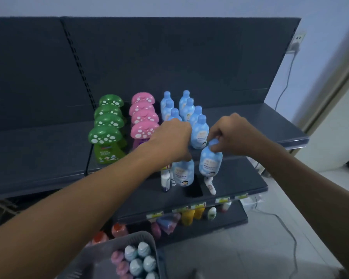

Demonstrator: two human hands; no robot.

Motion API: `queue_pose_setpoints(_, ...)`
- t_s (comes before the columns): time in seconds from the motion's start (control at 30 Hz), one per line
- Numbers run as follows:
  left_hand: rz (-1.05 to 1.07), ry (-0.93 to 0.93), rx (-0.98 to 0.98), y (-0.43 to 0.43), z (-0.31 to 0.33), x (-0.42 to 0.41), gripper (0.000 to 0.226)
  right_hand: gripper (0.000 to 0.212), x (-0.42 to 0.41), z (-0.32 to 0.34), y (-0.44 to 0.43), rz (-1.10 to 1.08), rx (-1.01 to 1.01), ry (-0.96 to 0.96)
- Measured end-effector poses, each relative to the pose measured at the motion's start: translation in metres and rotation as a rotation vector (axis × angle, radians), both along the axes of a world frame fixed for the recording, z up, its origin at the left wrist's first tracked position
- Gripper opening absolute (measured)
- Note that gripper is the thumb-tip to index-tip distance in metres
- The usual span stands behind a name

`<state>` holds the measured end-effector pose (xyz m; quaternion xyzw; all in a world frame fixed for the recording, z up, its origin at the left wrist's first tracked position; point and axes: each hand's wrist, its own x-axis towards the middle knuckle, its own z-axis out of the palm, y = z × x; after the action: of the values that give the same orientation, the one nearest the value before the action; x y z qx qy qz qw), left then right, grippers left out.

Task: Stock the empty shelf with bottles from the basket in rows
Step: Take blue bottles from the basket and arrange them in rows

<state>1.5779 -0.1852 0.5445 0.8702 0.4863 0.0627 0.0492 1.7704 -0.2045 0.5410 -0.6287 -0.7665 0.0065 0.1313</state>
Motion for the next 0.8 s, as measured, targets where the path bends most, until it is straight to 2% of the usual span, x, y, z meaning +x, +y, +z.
queue_pose_setpoints(0.27, 0.018, 0.008, 0.031, 0.043, 0.005, 0.08, 0.028, 0.017, 0.075, 0.005, 0.052, 0.077, -0.095, 0.046)
queue_pose_setpoints(0.53, 0.102, -0.027, 0.02, 0.079, 0.007, 0.123, 0.012, 0.018, 0.12, 0.019, 0.11, 0.147, -0.118, 0.03)
queue_pose_setpoints(0.8, 0.164, -0.052, -0.01, 0.115, 0.011, 0.148, 0.024, 0.016, 0.141, 0.016, 0.163, 0.19, -0.084, 0.069)
